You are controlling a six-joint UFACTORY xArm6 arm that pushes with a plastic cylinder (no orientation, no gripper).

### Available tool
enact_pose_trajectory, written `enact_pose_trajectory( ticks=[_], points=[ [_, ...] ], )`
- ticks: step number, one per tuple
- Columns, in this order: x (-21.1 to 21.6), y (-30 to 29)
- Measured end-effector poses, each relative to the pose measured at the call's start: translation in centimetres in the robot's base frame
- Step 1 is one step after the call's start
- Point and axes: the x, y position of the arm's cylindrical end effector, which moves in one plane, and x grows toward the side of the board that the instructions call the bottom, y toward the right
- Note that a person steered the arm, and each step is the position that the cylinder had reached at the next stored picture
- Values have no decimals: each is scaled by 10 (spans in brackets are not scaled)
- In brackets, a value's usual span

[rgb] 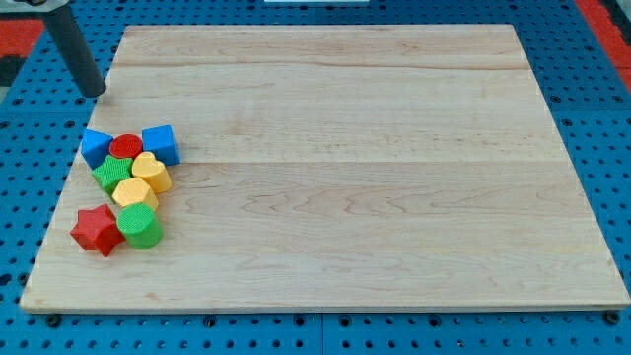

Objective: Move the blue triangle to the top left of the board

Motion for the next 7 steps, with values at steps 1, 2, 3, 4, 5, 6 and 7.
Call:
enact_pose_trajectory(
  ticks=[1, 2, 3, 4, 5, 6, 7],
  points=[
    [8, -4],
    [45, -14],
    [45, -14],
    [121, -8],
    [148, -2],
    [106, 2],
    [99, 50]
  ],
)
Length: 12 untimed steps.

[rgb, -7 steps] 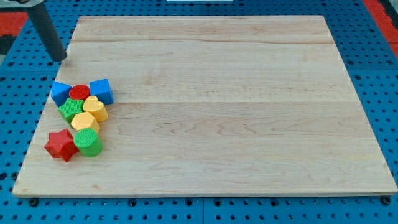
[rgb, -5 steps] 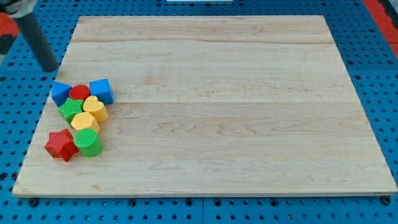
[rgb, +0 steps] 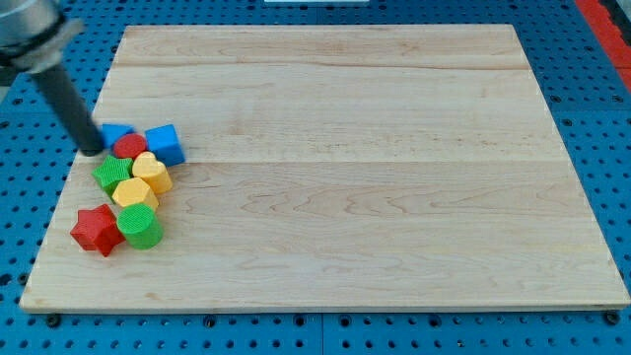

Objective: Move the blue triangle to the top left of the board

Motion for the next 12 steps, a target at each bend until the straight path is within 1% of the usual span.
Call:
enact_pose_trajectory(
  ticks=[1, 2, 3, 4, 5, 6, 7, 8, 9, 10, 11, 12],
  points=[
    [17, -9],
    [8, 11],
    [-32, 14],
    [-63, 29],
    [-75, 75],
    [-134, 62],
    [-68, 62],
    [-31, 48],
    [-68, 38],
    [-97, 34],
    [-96, 30],
    [-112, 15]
  ],
)
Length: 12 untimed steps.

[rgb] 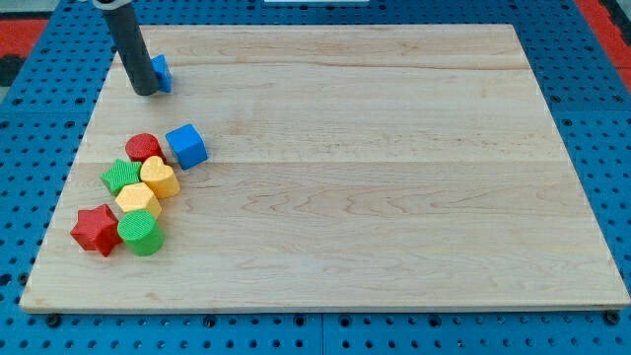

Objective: Move the blue triangle to the top left of the board

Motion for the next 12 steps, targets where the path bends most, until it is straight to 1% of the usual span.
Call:
enact_pose_trajectory(
  ticks=[2, 6, 7, 8, 9, 10, 11, 12],
  points=[
    [-47, -5],
    [-71, -5],
    [-42, -5],
    [-3, 24],
    [4, 43],
    [10, 15],
    [8, 5],
    [14, 19]
  ],
)
